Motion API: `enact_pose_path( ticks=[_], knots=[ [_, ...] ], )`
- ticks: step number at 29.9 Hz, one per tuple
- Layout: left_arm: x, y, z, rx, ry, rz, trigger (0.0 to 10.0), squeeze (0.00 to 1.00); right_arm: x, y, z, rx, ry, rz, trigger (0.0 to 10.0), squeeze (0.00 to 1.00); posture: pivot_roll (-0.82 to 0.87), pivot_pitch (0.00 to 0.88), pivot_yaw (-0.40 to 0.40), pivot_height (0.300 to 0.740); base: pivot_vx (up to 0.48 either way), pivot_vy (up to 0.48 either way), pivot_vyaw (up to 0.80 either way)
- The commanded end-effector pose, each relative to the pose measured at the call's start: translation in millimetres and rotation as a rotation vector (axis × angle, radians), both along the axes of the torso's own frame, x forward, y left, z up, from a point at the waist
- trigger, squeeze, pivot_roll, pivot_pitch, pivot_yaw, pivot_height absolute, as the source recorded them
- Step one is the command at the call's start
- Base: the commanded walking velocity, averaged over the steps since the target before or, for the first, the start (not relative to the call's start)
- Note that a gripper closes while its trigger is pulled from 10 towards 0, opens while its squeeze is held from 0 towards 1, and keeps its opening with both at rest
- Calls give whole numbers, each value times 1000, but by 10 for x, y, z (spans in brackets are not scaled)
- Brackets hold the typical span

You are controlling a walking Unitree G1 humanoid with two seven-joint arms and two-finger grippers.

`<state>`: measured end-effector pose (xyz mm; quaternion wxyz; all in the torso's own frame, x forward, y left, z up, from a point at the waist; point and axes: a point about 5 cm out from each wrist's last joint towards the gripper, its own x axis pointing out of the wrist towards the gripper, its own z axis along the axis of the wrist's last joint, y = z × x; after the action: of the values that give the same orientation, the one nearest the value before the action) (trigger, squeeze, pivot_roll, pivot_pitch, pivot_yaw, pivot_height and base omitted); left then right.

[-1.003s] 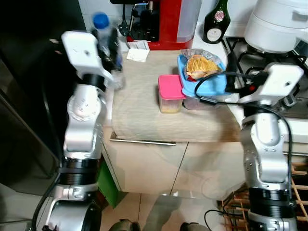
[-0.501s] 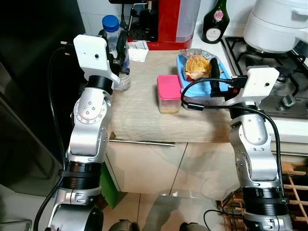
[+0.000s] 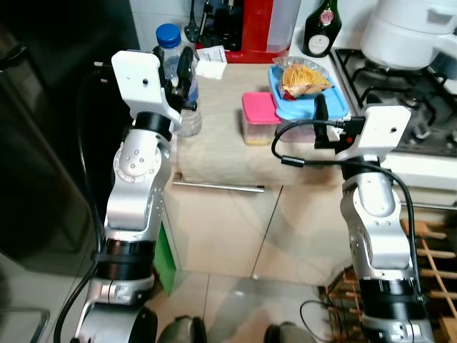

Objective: Restocking fridge

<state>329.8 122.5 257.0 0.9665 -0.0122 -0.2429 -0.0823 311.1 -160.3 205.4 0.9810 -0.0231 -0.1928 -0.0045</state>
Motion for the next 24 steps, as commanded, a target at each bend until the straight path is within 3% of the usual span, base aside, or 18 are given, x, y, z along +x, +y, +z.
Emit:
enact_pose_path(
  ticks=[1, 24],
  knots=[
    [-8, -4, 30, 11, -11, -4, 10000, 0, 9, -18, -54, 5, 26, -7, 10000, 0, -119, 0, 27, 740, -289, 0, 0],
    [-28, -30, -20, 19, 8, -23, 10000, 0, -11, -29, -145, 8, 63, -6, 10000, 0, -121, 11, 30, 740, -288, 0, 0]
  ],
)
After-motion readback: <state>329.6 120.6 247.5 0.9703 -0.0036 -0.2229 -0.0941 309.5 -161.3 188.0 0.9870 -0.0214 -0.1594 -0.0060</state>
